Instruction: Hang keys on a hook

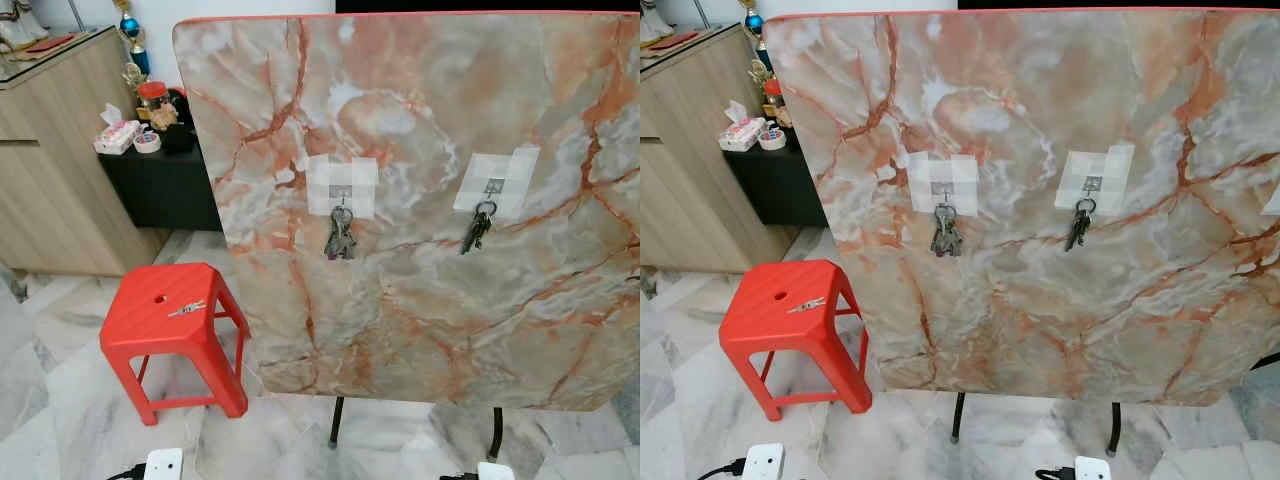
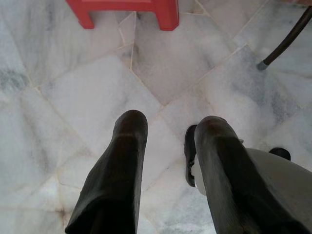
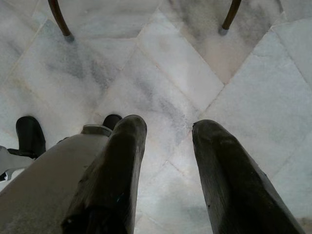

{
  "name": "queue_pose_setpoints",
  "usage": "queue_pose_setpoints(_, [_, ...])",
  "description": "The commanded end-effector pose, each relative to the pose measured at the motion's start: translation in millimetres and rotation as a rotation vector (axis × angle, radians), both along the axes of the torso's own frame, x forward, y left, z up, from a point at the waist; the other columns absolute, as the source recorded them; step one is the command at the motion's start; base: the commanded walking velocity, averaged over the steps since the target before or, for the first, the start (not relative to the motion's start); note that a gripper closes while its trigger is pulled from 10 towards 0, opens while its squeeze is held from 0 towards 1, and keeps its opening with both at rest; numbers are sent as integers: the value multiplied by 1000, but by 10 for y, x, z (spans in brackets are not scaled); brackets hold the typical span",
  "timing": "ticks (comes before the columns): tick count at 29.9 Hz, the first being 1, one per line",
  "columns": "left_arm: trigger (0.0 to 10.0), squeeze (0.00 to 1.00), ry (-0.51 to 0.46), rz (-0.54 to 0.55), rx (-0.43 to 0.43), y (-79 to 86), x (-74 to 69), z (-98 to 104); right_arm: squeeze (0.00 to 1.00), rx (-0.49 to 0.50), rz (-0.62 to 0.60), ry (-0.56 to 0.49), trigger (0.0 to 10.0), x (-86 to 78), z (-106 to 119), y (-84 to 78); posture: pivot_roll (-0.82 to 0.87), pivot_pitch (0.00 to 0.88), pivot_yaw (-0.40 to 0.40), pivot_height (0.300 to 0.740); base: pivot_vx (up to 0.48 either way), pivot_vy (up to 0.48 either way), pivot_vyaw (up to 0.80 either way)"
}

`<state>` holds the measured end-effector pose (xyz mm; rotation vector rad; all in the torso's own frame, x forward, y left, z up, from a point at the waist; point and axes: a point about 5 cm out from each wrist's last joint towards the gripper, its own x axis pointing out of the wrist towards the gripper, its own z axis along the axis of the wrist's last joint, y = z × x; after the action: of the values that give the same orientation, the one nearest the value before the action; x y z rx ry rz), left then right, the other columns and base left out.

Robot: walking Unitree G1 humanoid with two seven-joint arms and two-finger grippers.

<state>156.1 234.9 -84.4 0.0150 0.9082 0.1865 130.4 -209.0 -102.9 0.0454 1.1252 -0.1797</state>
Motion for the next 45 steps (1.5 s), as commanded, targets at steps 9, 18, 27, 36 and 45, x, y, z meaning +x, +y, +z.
queue_pose_setpoints(9, [10000,0,32,15,8,50,-40,-12,0,38,14,-11,10000,78,-4,191,13,0,22,740,0,276,0])
queue_pose_setpoints(18, [10000,0,30,20,4,46,-35,-11,0,37,30,-8,10000,90,-1,198,15,0,21,740,0,288,0])
queue_pose_setpoints(27, [10000,0,25,27,0,44,-25,-7,0,43,40,-12,10000,101,3,193,22,0,20,740,0,391,0])
queue_pose_setpoints(36, [10000,0,23,33,0,55,-18,-2,0,51,35,-14,10000,103,3,202,33,0,22,740,0,401,0])
queue_pose_setpoints(45, [10000,0,22,35,-1,56,-17,-1,0,48,31,-17,10000,104,5,194,32,0,23,740,0,401,0])
